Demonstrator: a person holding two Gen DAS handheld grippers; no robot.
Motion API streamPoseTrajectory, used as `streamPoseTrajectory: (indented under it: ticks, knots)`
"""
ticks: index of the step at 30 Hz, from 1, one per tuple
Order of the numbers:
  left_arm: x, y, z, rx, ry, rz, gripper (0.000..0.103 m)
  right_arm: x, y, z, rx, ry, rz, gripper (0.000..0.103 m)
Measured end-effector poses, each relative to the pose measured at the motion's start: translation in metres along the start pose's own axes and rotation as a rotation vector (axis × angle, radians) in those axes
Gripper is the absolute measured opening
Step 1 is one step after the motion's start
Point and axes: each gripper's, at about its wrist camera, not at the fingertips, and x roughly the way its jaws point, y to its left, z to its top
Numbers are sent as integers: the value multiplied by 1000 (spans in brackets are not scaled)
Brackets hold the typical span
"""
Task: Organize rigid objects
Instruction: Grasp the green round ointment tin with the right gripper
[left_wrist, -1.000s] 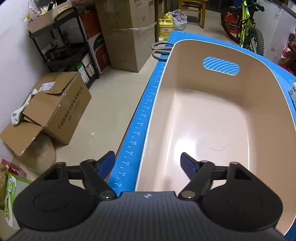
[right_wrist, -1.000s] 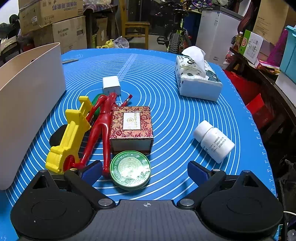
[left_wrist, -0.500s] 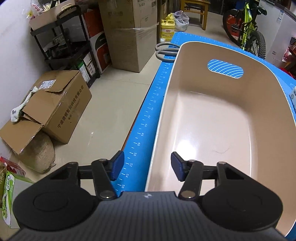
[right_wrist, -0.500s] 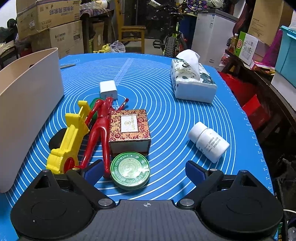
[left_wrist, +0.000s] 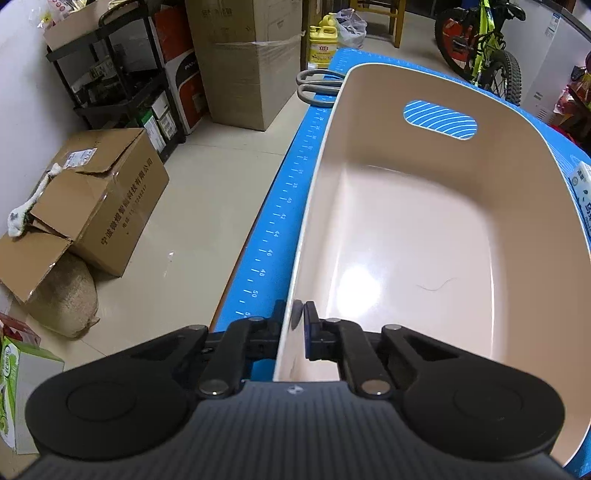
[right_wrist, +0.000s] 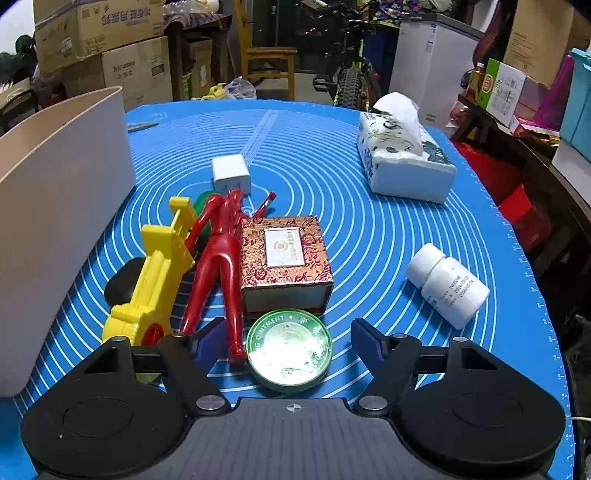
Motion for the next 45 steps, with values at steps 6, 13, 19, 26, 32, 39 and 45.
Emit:
streamPoseTrajectory:
  ticks: [6, 13, 19, 26, 32, 39, 45]
  knots:
    - [1, -1, 0, 1, -1, 0, 12, -7, -8, 1, 31, -20, -12, 78]
    - [1, -1, 0, 5, -2, 1, 12, -1, -8, 1, 22, -13, -11, 78]
    - [1, -1, -1, 4, -2, 1, 12, 1, -7, 0, 30, -23, -12, 79]
    - [1, -1, -1, -3, -1, -3, 12, -5, -9, -3, 6, -18, -48, 78]
    - [2, -3, -1, -1, -2, 2, 12, 3, -11, -3, 41, 5, -38, 74]
    - [1, -4, -1, 0, -2, 2, 12, 3, -5, -4, 53, 5, -11, 54]
    - [1, -3, -1, -2, -2, 1, 12, -12, -6, -7, 65, -40, -14, 54]
